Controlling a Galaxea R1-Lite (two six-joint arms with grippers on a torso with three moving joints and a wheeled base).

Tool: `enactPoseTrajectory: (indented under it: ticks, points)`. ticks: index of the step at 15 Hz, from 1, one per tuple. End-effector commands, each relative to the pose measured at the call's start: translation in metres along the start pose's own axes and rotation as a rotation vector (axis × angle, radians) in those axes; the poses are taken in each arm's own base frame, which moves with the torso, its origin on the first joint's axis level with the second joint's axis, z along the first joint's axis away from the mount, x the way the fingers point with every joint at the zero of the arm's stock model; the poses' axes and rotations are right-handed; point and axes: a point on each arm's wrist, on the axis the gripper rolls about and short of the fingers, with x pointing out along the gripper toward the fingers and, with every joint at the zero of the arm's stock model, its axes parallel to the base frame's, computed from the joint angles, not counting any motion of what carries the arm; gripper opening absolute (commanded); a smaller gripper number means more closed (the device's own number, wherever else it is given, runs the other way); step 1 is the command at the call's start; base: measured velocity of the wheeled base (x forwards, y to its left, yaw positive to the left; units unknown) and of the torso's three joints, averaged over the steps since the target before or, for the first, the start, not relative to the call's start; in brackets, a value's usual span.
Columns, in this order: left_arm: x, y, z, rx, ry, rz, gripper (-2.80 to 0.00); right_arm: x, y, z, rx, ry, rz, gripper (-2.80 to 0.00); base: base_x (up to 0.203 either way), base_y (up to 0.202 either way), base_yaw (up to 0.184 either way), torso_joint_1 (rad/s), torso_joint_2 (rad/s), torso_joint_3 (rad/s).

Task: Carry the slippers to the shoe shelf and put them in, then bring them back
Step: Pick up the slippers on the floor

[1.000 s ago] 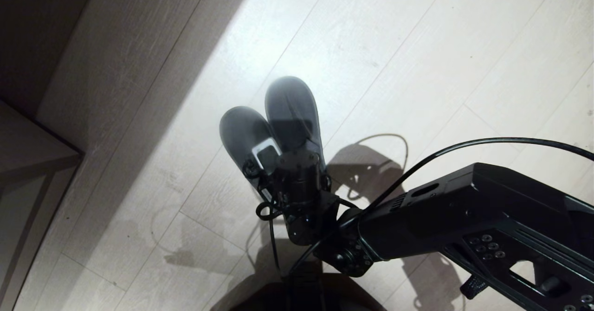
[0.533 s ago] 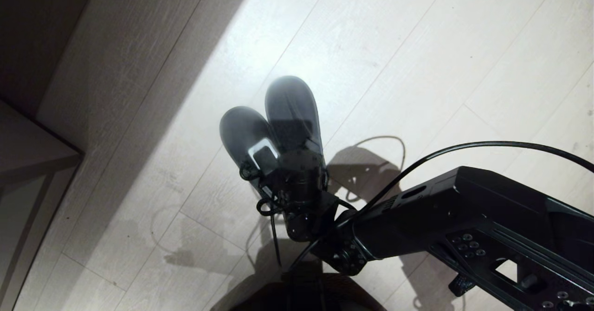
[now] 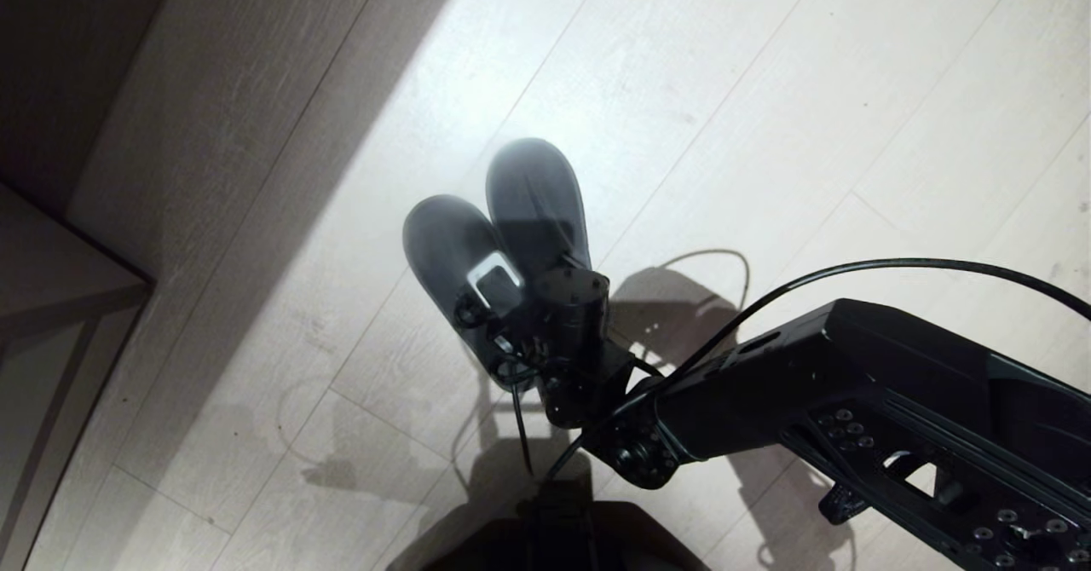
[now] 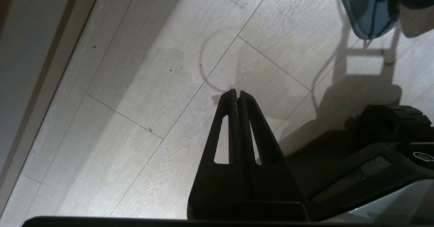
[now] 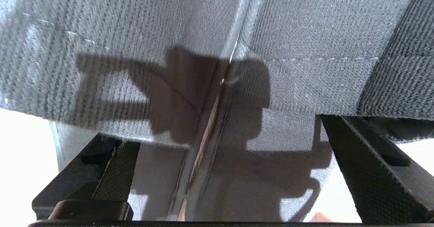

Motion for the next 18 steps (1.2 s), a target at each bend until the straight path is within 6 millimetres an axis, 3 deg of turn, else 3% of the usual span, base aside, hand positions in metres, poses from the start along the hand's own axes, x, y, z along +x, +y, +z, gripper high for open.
enactPoseTrajectory:
  ticks: [1,6,18]
  points:
    - [0.0,0.0,0.0,0.0,0.0,0.0,-2.8,0.006,-0.002,-0.003,0.002,-0.009,-0.014,0.0,0.0,0.0,0.0,0.0,0.0,0.0]
    - [0.0,0.0,0.0,0.0,0.0,0.0,-2.8,0.009,-0.014,0.014,0.009,-0.073,-0.024,0.0,0.0,0.0,0.0,0.0,0.0,0.0]
    - [0.0,0.0,0.0,0.0,0.0,0.0,-2.8,0.018,-0.024,0.031,0.009,-0.167,-0.022,0.0,0.0,0.0,0.0,0.0,0.0,0.0]
